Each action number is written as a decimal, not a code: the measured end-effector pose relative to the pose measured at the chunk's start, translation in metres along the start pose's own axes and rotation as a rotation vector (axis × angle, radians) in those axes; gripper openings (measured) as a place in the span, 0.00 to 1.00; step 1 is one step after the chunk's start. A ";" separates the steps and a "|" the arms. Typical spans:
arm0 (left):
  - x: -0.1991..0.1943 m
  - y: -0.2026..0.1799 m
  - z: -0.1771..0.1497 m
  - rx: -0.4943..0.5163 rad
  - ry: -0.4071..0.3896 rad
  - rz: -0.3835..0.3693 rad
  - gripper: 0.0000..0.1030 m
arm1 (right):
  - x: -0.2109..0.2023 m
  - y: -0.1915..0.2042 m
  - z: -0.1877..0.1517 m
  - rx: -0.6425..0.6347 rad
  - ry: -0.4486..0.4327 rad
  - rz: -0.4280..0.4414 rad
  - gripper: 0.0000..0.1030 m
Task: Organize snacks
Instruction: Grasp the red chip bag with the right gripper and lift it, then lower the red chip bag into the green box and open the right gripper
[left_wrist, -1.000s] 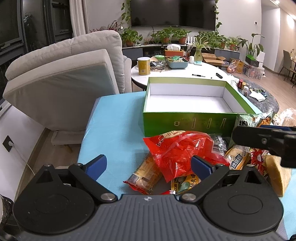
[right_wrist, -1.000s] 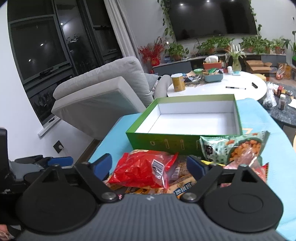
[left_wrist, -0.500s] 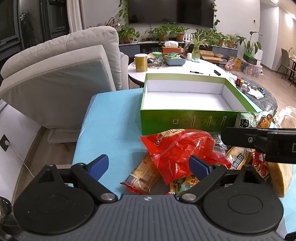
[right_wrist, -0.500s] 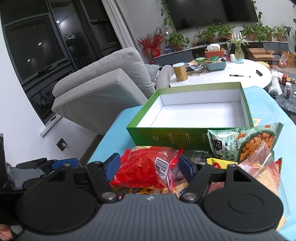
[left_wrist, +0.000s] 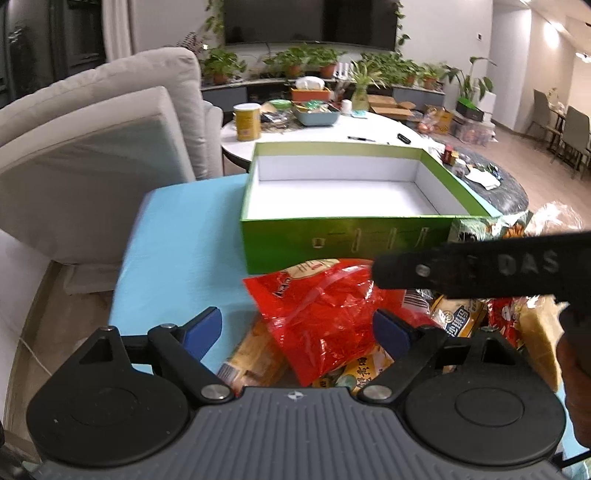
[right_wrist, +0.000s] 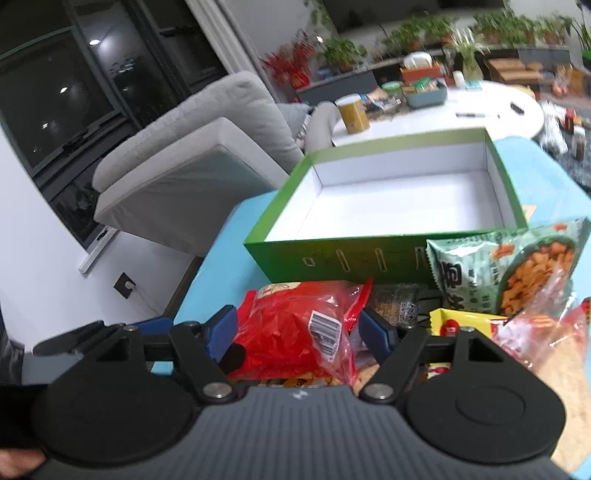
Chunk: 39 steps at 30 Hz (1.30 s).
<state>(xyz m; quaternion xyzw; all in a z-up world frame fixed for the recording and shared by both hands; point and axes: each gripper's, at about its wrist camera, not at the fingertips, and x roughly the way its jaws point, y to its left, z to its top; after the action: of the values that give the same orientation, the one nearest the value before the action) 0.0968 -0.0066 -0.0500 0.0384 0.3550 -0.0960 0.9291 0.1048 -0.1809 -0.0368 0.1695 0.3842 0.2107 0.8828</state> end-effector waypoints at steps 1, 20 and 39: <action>0.004 -0.001 0.000 0.009 0.005 -0.004 0.85 | 0.004 -0.001 0.002 0.004 0.008 -0.007 0.83; 0.046 0.008 0.004 -0.044 0.082 -0.174 0.65 | 0.053 -0.019 0.010 0.072 0.207 0.075 0.77; 0.015 -0.009 0.086 0.141 -0.175 -0.115 0.63 | 0.007 0.007 0.079 0.001 -0.058 0.085 0.72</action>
<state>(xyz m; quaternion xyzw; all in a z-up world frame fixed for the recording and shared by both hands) 0.1618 -0.0301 0.0042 0.0745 0.2667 -0.1767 0.9445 0.1667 -0.1821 0.0138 0.1922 0.3509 0.2429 0.8837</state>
